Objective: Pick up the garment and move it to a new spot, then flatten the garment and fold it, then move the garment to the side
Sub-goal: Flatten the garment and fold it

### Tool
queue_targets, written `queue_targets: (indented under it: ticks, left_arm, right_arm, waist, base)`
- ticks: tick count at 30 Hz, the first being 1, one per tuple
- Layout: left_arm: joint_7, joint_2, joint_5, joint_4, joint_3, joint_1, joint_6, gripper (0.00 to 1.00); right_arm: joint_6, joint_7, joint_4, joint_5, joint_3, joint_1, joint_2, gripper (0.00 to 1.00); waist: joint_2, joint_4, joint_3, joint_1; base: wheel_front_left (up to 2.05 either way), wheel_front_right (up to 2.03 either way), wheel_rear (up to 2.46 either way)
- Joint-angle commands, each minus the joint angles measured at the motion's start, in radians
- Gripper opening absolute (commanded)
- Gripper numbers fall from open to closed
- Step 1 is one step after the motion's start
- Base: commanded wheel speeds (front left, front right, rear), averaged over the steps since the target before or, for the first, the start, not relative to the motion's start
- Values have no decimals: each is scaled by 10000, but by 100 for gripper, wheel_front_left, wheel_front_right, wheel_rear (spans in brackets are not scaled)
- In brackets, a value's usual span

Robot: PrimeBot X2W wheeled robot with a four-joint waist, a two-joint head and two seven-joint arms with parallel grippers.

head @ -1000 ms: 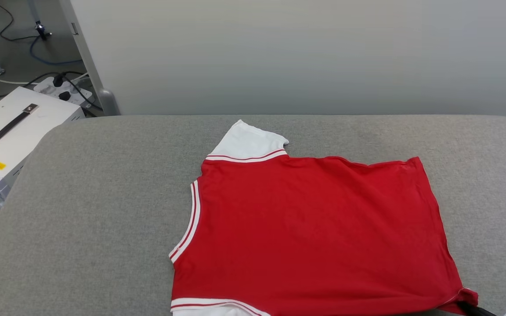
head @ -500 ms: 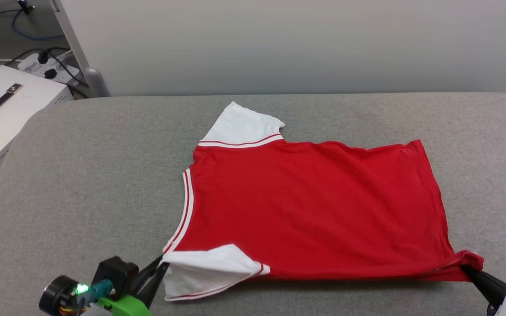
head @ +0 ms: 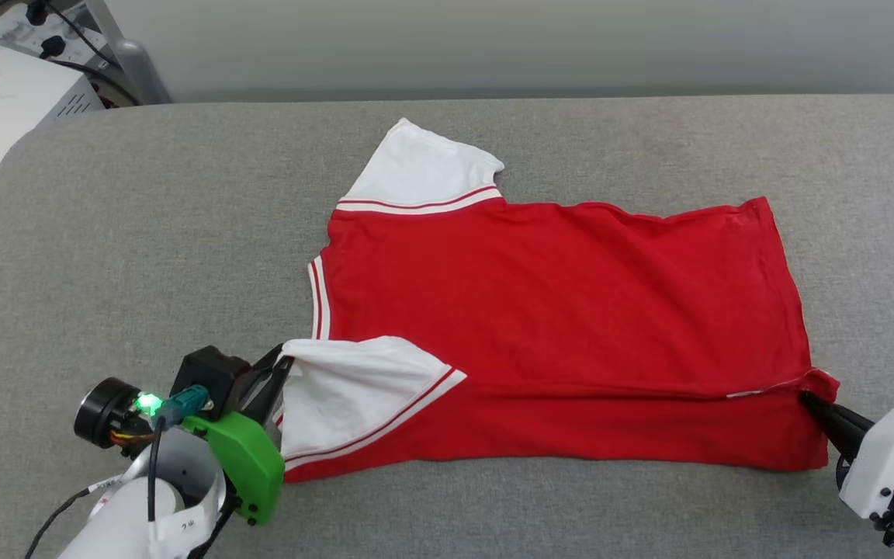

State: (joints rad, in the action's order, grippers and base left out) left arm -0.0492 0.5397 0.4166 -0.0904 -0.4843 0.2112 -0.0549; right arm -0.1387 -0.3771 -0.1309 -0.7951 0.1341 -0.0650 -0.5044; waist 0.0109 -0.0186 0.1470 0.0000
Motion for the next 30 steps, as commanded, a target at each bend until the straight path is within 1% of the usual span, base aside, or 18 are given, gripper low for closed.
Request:
queue_targets:
  ticks: [1,6,7,9,10,11,12,13,17,21,23,25,27,29,30]
  left_arm:
    - [50,-90,-120,-290,-97,366,-111,0]
    - [99,-387,-223,-1329,-448,969,-311,0]
    - [199,-510,-282,-1752,-556,1177,-350,0]
    - [313,-644,-325,-2168,-649,1356,-378,0]
    - [369,-732,-320,-2409,-683,1444,-388,0]
    - [438,-803,-331,-2597,-708,1514,-389,22]
    - [568,-881,-388,-2824,-731,1604,-349,83]
    - [651,-945,-430,-3019,-759,1665,-321,100]
    - [1025,-1231,-394,-3800,-748,1804,-209,100]
    - [1531,-1468,-77,-4225,-465,1730,-26,100]
    - [1747,-1560,170,-4299,-249,1598,89,100]
    - [1937,-1685,530,-4279,30,1404,187,100]
    - [2001,-1810,892,-4187,251,1182,230,100]
    - [2039,-1789,954,-4061,317,983,366,100]
    - [2040,-1847,1225,-3843,504,684,514,100]
  right_arm:
    - [80,-129,-143,170,-64,-260,105,0]
    - [80,-417,-527,489,-4,-649,337,0]
    - [80,-496,-707,634,28,-794,415,0]
    - [80,-615,-957,699,18,-912,555,0]
    - [80,-674,-1114,730,-5,-977,651,9]
    - [80,-656,-1203,788,-9,-1038,707,100]
    - [80,-582,-1324,887,-37,-1112,772,100]
    - [80,-534,-1394,967,-8,-1159,804,100]
    - [80,-166,-1464,1224,104,-1303,873,100]
    - [80,310,-1201,1824,307,-1295,594,100]
    - [80,512,-990,2245,372,-1220,439,100]
    - [80,603,-775,2504,266,-1080,441,100]
    - [80,554,-525,2649,53,-874,518,100]
    - [80,453,-278,2973,-134,-624,515,100]
    - [80,257,-45,3305,-389,-300,575,100]
  waist:
    - [-109,22,209,0]
    - [-109,33,360,0]
    - [-109,26,407,0]
    - [-109,13,432,0]
    - [-109,5,440,0]
    - [-109,2,435,0]
    - [-109,-1,417,0]
    - [-109,-1,393,0]
    - [-109,-20,210,0]
    - [-109,-38,-87,0]
    - [-109,-47,-261,0]
    - [-109,-45,-446,0]
    - [-109,-31,-590,0]
    - [-109,-28,-732,0]
    - [-109,-40,-881,0]
  base:
    - [0,0,0]
    - [0,0,0]
    - [0,0,0]
    - [0,0,0]
    - [0,0,0]
    - [0,0,0]
    - [0,0,0]
    - [0,0,0]
    - [0,0,0]
    - [0,0,0]
    - [0,0,0]
    - [0,0,0]
    - [0,0,0]
    - [0,0,0]
    - [0,0,0]
